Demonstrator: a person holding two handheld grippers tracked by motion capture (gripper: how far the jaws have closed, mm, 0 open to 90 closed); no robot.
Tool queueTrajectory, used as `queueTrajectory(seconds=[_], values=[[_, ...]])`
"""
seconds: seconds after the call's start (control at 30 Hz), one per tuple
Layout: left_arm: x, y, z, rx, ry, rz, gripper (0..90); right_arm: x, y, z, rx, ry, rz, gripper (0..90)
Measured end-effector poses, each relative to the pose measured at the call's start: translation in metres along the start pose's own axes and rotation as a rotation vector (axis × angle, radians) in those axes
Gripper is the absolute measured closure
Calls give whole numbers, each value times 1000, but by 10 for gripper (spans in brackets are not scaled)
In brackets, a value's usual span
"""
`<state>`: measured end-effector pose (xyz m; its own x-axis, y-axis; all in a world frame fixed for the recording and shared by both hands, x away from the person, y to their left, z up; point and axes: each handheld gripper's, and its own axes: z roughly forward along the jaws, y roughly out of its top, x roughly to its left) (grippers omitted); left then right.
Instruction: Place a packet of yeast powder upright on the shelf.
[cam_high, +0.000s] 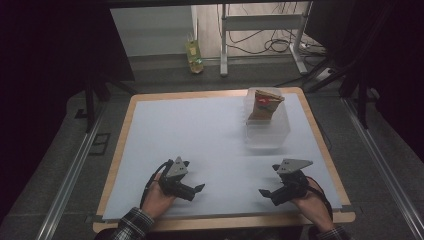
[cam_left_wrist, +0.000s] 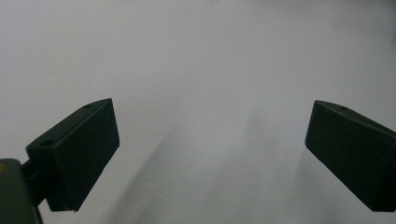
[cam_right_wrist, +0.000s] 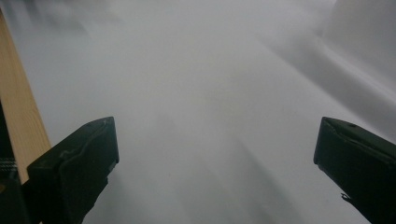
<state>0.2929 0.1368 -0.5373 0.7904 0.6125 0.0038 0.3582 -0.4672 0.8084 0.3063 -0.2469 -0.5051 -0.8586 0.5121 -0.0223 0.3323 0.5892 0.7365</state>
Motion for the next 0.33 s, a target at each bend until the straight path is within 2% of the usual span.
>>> queueTrajectory(seconds=[0.07,0.33], values=[[1,0,1,3,-4,-6,30,0,-3,5,33,3,0,1],[1,-1,2,10,-7,-5,30,3,-6,12,70,26,-1,1]])
